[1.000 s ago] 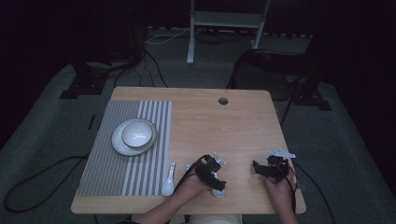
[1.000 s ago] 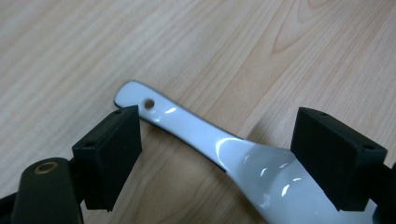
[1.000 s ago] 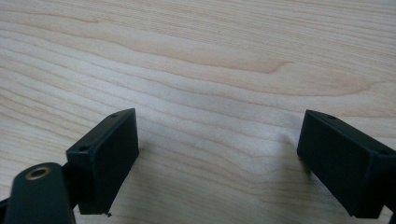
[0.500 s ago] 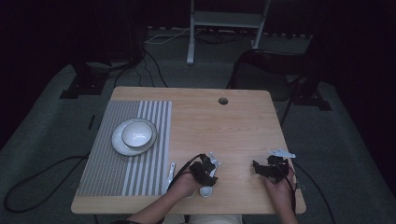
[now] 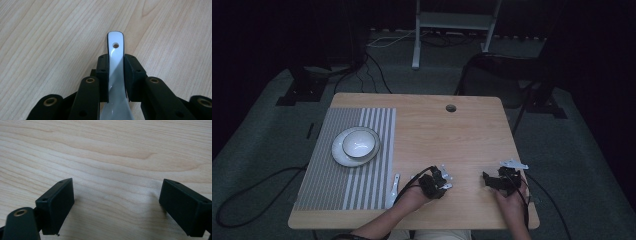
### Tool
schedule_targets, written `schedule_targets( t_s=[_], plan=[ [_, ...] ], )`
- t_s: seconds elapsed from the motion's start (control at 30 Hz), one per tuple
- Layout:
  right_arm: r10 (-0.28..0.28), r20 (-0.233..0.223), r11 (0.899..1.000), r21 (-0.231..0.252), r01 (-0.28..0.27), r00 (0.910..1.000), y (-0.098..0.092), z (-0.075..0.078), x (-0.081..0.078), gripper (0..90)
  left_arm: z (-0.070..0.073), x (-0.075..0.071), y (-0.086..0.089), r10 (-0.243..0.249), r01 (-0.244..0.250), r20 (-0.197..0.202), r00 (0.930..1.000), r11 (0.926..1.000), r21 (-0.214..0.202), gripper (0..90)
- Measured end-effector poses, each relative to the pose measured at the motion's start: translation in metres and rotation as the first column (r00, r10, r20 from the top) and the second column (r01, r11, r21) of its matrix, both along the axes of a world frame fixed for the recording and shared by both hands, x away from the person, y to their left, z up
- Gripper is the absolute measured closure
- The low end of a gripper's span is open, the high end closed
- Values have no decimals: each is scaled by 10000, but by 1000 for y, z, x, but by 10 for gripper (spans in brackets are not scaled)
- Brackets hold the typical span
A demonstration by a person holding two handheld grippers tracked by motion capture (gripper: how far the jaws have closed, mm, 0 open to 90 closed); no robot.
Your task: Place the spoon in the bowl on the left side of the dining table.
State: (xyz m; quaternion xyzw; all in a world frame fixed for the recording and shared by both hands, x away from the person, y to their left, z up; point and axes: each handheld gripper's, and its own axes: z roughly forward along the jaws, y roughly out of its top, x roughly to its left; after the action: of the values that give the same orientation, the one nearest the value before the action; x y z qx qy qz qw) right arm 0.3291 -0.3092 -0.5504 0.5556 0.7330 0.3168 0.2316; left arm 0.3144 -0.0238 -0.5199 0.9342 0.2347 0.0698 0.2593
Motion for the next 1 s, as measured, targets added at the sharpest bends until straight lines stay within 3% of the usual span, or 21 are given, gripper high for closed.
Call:
schedule_targets(
  t_s=[0.4, 1.0],
  plan=[
    [0, -3, 10000, 0, 0, 10000, 0, 0, 0, 120, 2, -3, 0, -89, 90, 54, 9999, 9998, -186, 755],
    [-2, -2, 10000, 1, 2, 10000, 0, 0, 0, 119, 25, -4, 13, 126, -94, 336, 9994, 9958, -914, 755]
  ],
)
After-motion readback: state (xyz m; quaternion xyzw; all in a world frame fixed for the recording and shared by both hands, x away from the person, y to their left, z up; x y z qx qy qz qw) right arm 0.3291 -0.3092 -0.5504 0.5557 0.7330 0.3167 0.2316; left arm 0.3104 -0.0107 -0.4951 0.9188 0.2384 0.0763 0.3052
